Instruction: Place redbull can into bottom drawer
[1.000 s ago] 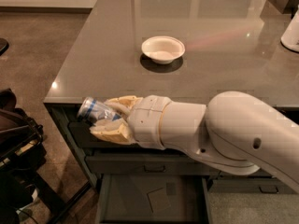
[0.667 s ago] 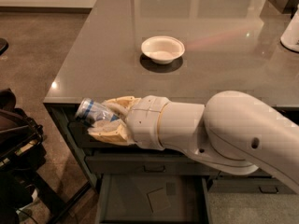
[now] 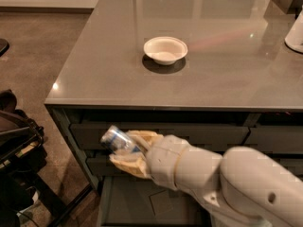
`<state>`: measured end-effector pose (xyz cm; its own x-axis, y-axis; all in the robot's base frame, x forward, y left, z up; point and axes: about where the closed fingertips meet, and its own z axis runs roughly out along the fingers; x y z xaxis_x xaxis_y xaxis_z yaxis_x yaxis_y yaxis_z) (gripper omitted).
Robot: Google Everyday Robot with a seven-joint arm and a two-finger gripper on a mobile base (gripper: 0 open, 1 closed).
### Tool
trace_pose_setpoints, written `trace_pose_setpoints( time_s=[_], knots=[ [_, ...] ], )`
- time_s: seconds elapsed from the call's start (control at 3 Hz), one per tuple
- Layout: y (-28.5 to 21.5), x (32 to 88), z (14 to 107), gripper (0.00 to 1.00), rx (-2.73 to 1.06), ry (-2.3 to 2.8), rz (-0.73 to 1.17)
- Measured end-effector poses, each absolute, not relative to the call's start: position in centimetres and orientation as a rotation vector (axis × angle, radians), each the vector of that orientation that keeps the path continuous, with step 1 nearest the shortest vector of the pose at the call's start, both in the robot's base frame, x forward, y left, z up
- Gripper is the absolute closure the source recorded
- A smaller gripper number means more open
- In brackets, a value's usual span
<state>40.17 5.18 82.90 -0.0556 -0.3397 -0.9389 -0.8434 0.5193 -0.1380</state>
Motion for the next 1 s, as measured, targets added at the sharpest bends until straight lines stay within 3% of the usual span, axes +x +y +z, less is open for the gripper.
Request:
trace_pose_setpoints(
  time_s=[0.33,1.0],
  knots=[
    [1.81,39.25,78.17,1.0,-0.961,1.647,0.557],
    [1.54,39.24,77.64,1.0,-0.945,1.639,0.578]
  ],
)
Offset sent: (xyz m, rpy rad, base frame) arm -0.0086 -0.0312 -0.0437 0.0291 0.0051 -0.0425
